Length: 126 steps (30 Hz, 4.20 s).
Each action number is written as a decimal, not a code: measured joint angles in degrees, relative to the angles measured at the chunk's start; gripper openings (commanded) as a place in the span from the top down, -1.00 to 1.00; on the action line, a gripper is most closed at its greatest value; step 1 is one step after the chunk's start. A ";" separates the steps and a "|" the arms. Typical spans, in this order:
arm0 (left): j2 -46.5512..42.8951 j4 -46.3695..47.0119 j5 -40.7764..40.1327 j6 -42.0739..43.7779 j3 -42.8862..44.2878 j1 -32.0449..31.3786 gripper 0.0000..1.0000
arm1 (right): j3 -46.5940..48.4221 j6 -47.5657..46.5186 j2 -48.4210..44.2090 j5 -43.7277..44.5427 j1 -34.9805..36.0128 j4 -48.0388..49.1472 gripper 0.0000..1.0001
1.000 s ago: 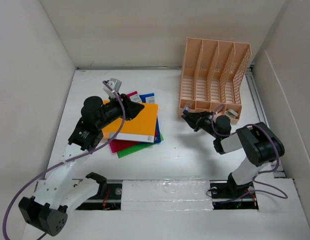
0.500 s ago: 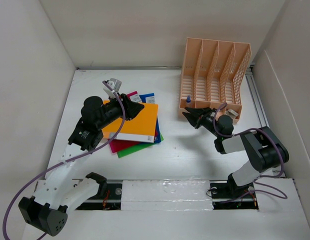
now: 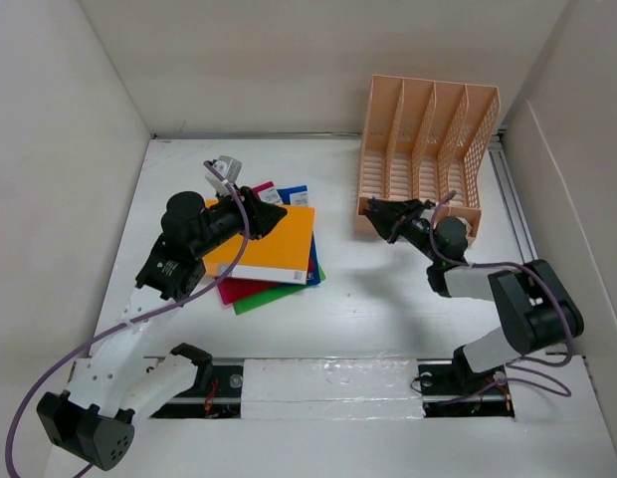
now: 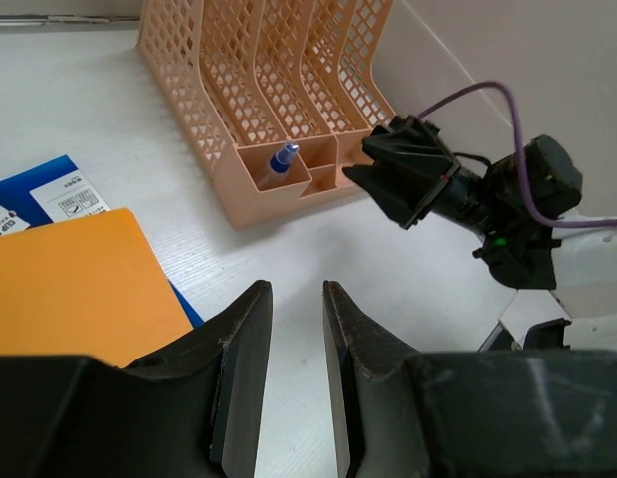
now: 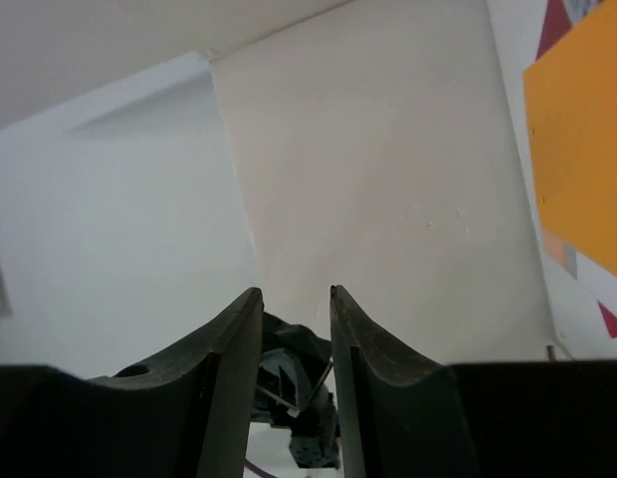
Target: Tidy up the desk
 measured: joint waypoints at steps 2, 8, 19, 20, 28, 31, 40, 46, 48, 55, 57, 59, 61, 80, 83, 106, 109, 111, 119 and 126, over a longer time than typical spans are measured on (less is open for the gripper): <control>0.00 -0.02 -0.20 0.02 0.00 0.00 0.52 | 2.82 -2.75 -2.75 -0.68 0.02 -4.28 0.37; -0.15 -0.42 -2.21 0.02 0.00 0.00 0.52 | 15.32 -22.12 -11.69 0.37 2.60 -26.01 1.00; -2.08 -2.56 -14.38 -2.12 0.00 0.00 0.52 | 25.55 -56.33 -6.32 7.37 20.00 -52.06 -0.04; -1.90 -2.97 -16.00 -2.82 0.00 0.00 0.52 | 25.20 -57.33 -4.07 6.82 20.85 -52.28 -0.09; -0.50 -5.99 -29.38 -11.65 -0.28 0.00 0.60 | 20.57 -59.93 6.60 5.68 26.71 -51.78 -0.28; -0.61 -6.10 -32.33 -15.52 -1.64 0.00 0.56 | 19.32 -59.69 7.04 5.64 26.67 -49.70 -0.28; -0.31 -5.64 -34.21 -26.12 -10.21 0.00 0.49 | 18.78 -57.96 13.64 2.56 23.63 -42.99 -0.17; 0.55 -6.64 -34.14 -30.58 -14.86 0.96 0.29 | 17.64 -55.41 16.72 -2.14 22.29 -36.72 -0.09; 0.55 -6.80 -34.07 -31.54 -16.41 1.55 0.08 | 17.27 -54.75 17.44 -3.45 22.10 -35.36 -0.08; 0.07 -8.15 -34.23 -34.27 -21.07 1.90 -0.09 | 17.27 -52.92 20.92 -7.06 21.90 -31.52 0.15; -0.72 -8.61 -34.36 -34.71 -21.90 1.90 -0.09 | 17.27 -52.37 21.73 -7.96 21.90 -30.51 0.19; -1.70 -8.87 -34.62 -35.19 -22.64 1.90 -0.08 | 17.27 -51.67 22.71 -8.85 21.90 -29.16 0.29; -2.23 -9.27 -35.15 -35.52 -23.06 1.90 -0.08 | 17.27 -51.32 23.19 -9.33 21.90 -28.68 0.45; -2.73 -11.80 -37.13 -36.72 -25.94 1.90 -0.08 | 10.62 -43.98 15.08 -11.78 19.67 -18.75 0.97; -2.78 -11.74 -37.27 -37.00 -26.40 1.90 -0.08 | 10.08 -43.25 13.22 -11.78 19.34 -17.62 0.87; -6.51 -14.97 -42.99 -38.42 -26.97 1.90 -0.10 | 19.78 -51.36 22.08 -10.73 23.71 -33.83 -0.12; -6.34 -16.81 -44.26 -38.80 -26.97 1.90 -0.11 | 19.91 -50.99 23.10 -11.30 23.56 -33.46 0.44; -6.32 -17.35 -44.61 -38.88 -26.97 1.90 -0.11 | 19.85 -50.07 23.52 -11.34 23.37 -33.24 0.56; -6.32 -18.14 -44.92 -40.11 -27.76 1.90 -0.25 | 12.46 -45.90 21.66 -13.11 20.13 -23.21 1.00; -7.06 -18.69 -44.89 -40.33 -28.61 1.90 -0.29 | 4.94 -44.92 12.24 -13.18 16.57 -21.46 1.00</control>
